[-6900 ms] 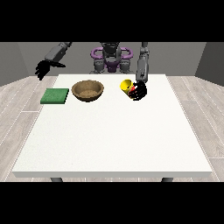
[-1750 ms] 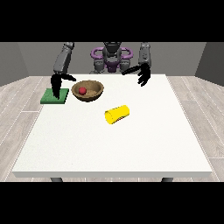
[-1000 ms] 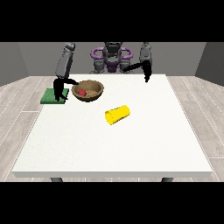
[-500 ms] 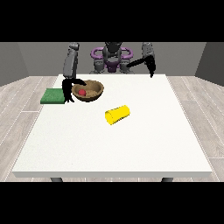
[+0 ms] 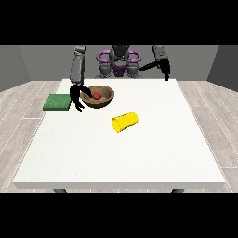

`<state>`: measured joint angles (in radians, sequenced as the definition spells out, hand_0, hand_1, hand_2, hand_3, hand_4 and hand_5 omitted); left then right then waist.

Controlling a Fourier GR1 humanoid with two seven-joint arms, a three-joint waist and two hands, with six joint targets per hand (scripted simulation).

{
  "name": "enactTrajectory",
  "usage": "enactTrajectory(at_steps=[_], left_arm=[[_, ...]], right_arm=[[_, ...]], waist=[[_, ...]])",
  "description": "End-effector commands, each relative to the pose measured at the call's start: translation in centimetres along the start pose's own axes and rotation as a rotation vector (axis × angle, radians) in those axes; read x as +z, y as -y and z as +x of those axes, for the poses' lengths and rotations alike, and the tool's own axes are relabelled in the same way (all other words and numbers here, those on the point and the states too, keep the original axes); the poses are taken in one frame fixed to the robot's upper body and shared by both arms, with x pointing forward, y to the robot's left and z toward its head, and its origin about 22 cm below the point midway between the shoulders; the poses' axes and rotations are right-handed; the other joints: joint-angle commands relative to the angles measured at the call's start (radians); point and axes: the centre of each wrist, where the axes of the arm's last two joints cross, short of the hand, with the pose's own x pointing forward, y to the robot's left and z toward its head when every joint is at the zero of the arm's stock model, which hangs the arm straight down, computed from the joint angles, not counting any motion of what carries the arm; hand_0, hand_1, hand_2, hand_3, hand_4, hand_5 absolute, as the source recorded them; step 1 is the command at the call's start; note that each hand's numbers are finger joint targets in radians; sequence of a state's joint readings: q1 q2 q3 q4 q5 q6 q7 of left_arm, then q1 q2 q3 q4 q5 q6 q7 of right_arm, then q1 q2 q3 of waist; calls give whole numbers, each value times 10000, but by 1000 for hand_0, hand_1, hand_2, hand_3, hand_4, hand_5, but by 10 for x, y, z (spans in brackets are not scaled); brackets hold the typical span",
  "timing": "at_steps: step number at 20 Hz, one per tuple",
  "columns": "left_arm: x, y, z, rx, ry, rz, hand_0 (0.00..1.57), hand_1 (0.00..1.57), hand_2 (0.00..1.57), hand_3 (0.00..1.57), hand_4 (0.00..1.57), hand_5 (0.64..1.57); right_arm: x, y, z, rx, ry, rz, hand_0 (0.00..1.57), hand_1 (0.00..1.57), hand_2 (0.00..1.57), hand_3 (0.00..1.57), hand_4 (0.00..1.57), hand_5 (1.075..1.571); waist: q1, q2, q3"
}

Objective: Pick the cup and pour the ball into the bowl, then pick the bowl and place it on the pad

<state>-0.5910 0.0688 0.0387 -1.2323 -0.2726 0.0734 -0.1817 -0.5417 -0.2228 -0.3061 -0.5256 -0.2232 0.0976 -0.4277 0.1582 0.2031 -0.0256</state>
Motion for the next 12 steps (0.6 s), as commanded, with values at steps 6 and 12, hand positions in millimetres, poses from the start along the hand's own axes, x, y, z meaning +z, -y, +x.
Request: enactTrajectory(at_steps=[6, 12], left_arm=[[17, -25, -31, 364, -1144, 321, 0, 0, 0, 0, 0, 1570], [17, -45, -37, 102, -1379, 950, 0, 0, 0, 0, 0, 1570]], right_arm=[[10, -16, -20, 1854, -2792, -634, 1571, 1571, 1571, 1571, 1025, 1554], [-12, -26, 9, 2325, -2758, -291, 1571, 1571, 1571, 1571, 1030, 1558]], waist=[[-341, -957, 238], [-912, -1013, 257]])
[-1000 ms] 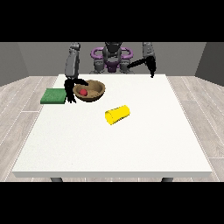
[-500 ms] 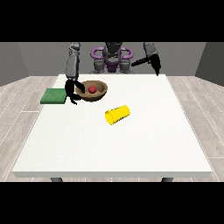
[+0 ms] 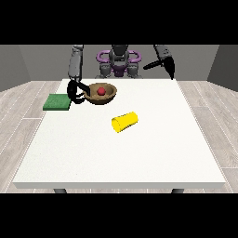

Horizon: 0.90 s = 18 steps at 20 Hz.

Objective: Pick the cup and pour the ball into the bowl, then pick the bowl and place it on the pad

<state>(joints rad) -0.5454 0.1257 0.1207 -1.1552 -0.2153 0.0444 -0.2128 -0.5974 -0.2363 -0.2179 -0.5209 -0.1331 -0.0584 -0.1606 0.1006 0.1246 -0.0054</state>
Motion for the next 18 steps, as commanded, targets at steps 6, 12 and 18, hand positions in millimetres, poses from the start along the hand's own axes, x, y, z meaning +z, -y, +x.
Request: enactTrajectory(at_steps=[6, 12, 18], left_arm=[[22, -30, -35, -334, -747, 774, 0, 0, 0, 0, 0, 1570], [29, -19, -43, -264, -762, 875, 0, 0, 0, 0, 0, 1569], [29, 5, -39, -369, 207, 860, 0, 0, 0, 0, 0, 1565]], right_arm=[[-16, 38, 76, -209, -643, 379, 1571, 1571, 1571, 1571, 1067, 1552], [-8, 74, 74, -282, -492, 424, 1571, 1571, 1571, 1571, 1058, 1559], [2, 111, 69, -900, 329, 158, 1571, 1571, 1571, 1571, 1067, 1557]], waist=[[-761, -420, 52], [-1164, -204, 52], [-893, 604, 57]])
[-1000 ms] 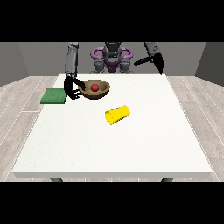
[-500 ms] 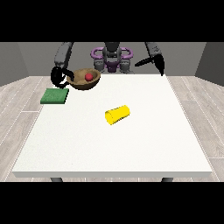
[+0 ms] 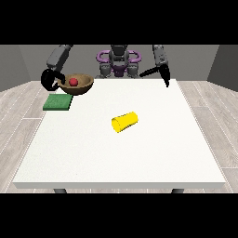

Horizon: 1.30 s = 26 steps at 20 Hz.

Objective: Pick the cup and pour the ball into the bowl, then pick the bowl and place it on the pad

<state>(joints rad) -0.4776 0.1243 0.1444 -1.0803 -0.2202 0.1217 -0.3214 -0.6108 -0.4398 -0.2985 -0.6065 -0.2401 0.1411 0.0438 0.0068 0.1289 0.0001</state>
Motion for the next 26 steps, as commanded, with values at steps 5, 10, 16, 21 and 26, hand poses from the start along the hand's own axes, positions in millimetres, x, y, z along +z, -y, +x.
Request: enactTrajectory(at_steps=[5, 10, 16, 21, 26], left_arm=[[-25, 32, 50, -199, 2587, 125, 0, 0, 0, 0, 0, 1565], [-35, 41, 88, -152, 3705, 510, 0, 0, 0, 0, 0, 1565], [-24, 24, 111, -380, 3823, 563, 0, 0, 0, 0, 0, 1563], [-19, 10, 136, -313, 4420, 928, 0, 0, 0, 0, 0, 1564], [2, 18, 132, -143, 3762, 333, 0, 0, 0, 0, 0, 1565]], right_arm=[[9, 65, 45, -1322, 2023, -396, 1571, 1571, 1571, 1441, 1024, 1562], [16, 90, 59, -1017, 3124, -839, 1571, 1571, 1571, 1192, 1008, 1567], [38, 136, 74, -376, 3183, -1375, 1571, 1571, 1571, 0, 1035, 1569], [40, 141, 74, -108, 3994, -1294, 1571, 1571, 1571, 199, 1036, 1570], [41, 145, 68, -1113, 2981, -1284, 1571, 1571, 1571, 0, 836, 1569]], waist=[[623, 2464, 22], [619, 3503, 22], [807, 3503, 26], [579, 4140, 28], [676, 3319, 19]])
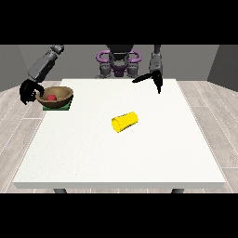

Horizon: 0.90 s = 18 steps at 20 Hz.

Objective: Pick the cup and pour the ball into the bowl, then pick the bowl and place it on the pad

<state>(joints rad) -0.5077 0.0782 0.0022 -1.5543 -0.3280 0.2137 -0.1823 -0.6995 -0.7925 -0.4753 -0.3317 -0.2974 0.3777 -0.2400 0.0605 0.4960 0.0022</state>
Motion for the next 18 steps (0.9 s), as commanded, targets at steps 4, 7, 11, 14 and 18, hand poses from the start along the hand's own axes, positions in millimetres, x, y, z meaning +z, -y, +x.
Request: enactTrajectory(at_steps=[4, 7, 11, 14, 18], left_arm=[[12, -11, 3, 247, -340, -364, 0, 0, 0, 0, 0, 1566], [7, -17, -3, 246, -611, -90, 0, 0, 0, 0, 0, 1566], [10, -10, -7, 253, -431, -197, 0, 0, 0, 0, 0, 1566], [2, -17, 2, 245, -453, -170, 0, 0, 0, 0, 0, 1565], [14, -14, 16, 312, 130, 130, 0, 0, 0, 0, 0, 1565]], right_arm=[[1, 18, 23, -453, -705, -225, 1571, 1571, 1571, 263, 736, 1570], [3, 10, 4, -122, -879, 205, 1571, 1571, 1571, 1080, 737, 1570], [5, -14, -32, 644, -1135, 65, 1571, 1571, 1571, 915, 697, 1568], [5, 2, -10, 1450, -1226, -22, 1571, 1571, 1571, 1207, 675, 1558], [16, 39, 19, 2035, -1015, -1230, 1103, 1103, 1045, 872, 0, 1539]], waist=[[232, -432, -10], [-105, -507, -10], [72, -519, -14], [74, -460, -10], [-28, 228, 1]])
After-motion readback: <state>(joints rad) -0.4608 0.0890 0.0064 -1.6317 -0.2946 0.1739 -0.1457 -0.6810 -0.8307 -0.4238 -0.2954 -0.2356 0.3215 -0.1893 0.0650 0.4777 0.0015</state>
